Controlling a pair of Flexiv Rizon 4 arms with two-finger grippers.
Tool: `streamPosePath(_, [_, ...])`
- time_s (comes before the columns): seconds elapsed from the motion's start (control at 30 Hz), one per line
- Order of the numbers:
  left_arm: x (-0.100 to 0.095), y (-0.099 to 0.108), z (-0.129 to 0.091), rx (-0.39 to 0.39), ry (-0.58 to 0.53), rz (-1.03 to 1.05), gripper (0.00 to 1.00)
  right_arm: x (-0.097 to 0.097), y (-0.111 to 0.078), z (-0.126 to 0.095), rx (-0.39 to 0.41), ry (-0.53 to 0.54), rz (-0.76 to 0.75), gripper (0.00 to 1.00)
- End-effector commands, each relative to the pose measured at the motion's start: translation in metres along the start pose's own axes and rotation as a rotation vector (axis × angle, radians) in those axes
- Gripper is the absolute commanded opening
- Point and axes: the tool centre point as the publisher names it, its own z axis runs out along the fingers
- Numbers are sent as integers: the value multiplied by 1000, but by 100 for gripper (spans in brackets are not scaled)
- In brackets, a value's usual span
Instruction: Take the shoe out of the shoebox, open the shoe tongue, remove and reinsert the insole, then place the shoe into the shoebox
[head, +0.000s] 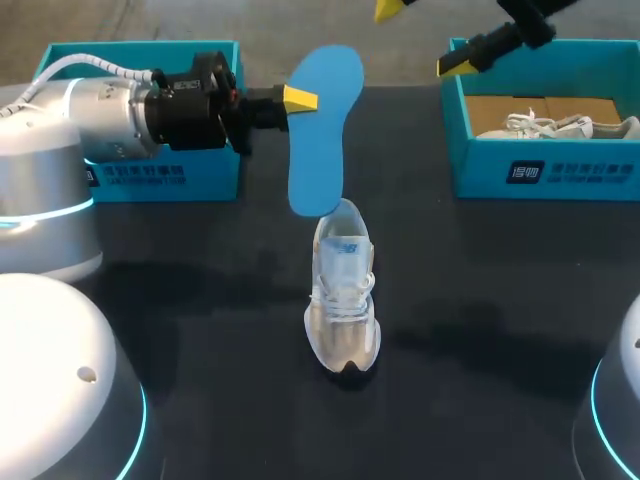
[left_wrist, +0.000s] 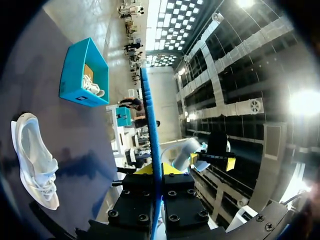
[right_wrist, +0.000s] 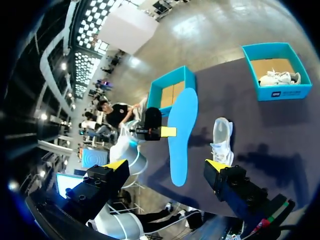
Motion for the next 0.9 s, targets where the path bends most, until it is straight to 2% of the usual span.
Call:
streamPosePath(0.03, [0,2,1,4,-2,0,0,12,7,4,8,-275,-5,100])
streamPosePath(0.4, [0,2,1,4,-2,0,0,30,17,8,-2,-486,-36,100])
streamPosePath(0.9, [0,2,1,4,-2,0,0,44,31,24,2,-670,-67,100])
